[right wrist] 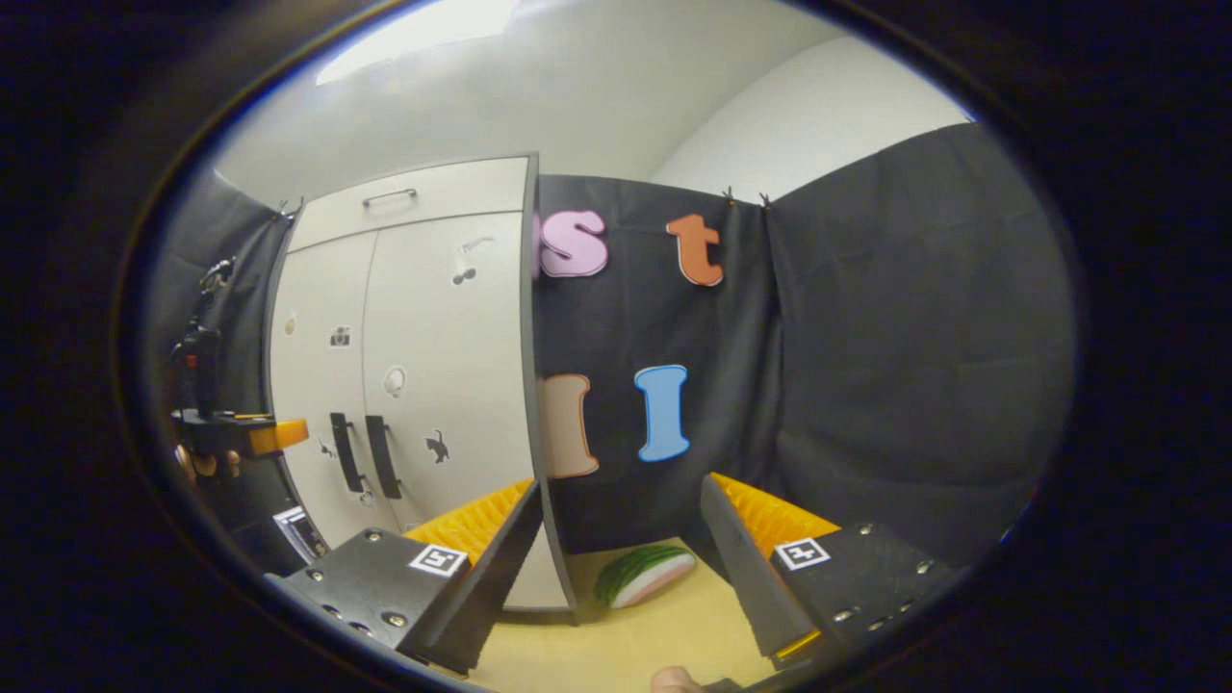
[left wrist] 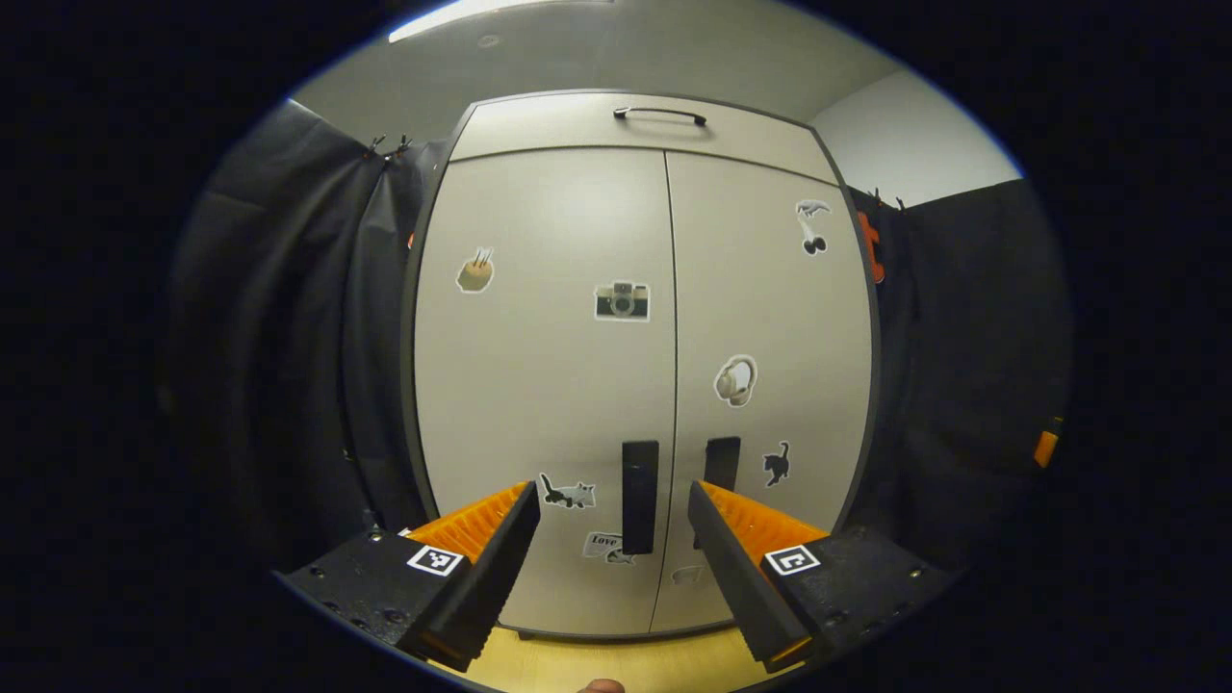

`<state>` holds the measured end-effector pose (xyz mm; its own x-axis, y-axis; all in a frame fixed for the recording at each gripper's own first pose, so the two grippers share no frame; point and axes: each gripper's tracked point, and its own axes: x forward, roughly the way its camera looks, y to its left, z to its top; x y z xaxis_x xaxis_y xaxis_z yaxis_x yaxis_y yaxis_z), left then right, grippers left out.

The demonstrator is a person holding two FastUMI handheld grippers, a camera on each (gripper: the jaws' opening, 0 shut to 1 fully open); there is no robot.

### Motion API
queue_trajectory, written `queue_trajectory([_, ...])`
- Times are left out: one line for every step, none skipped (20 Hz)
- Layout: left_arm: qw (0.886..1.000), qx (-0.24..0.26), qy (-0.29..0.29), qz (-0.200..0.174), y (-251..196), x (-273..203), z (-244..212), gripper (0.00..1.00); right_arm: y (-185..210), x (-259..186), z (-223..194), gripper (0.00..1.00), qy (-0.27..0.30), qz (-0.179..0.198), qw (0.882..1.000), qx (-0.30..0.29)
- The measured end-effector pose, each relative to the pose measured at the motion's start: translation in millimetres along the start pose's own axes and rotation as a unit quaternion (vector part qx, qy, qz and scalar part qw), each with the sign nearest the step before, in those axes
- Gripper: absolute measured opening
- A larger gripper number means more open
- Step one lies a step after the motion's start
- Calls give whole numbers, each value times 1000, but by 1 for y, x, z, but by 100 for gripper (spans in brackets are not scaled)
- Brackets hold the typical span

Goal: Grasp the bottle in the cabinet with the left hand and place it on the coaster, then close the right door with the right hand and the left door with the left hand.

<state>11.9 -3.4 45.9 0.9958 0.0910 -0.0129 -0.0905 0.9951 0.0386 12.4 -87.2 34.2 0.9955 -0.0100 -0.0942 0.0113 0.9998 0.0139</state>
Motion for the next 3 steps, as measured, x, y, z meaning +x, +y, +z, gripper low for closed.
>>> queue_trajectory([1000,-1,-6,0,-5,-8,9,98,2,1,9,100,-7,9,1000,-1])
queue_trajectory([1000,-1,-12,2,-10,-18,17,97,4,4,17,100,-13,19,1000,0])
queue_trajectory([1000,0,-17,5,-15,-25,23,97,5,5,24,100,-18,26,1000,-1])
